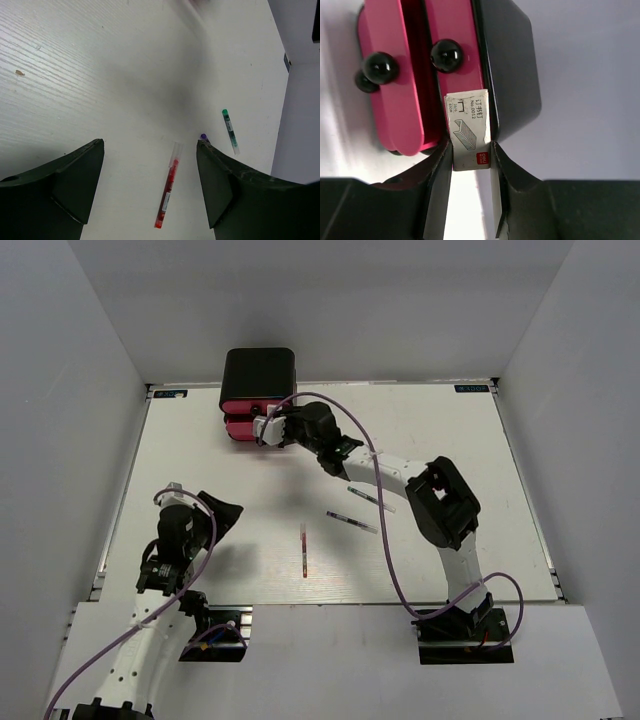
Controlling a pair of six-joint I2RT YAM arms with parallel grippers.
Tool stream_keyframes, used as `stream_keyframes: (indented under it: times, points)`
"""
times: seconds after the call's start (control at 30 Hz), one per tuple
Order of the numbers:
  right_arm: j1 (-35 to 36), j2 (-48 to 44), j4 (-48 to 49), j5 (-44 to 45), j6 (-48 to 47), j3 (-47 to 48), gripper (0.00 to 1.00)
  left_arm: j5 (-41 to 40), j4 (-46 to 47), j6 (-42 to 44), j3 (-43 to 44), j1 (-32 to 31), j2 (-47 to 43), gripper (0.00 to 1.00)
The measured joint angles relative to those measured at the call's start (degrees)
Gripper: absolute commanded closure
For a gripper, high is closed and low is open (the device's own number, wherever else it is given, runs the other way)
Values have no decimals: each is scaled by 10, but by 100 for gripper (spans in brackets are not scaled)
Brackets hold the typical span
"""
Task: Sort the stationery into containers
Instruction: Place the stationery in the drawer.
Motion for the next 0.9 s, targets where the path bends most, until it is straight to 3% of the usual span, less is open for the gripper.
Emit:
stream_keyframes:
  times: [0.9]
  points:
    - [5, 90, -3, 73, -209, 77, 100, 28, 57, -6, -42, 0, 4, 12]
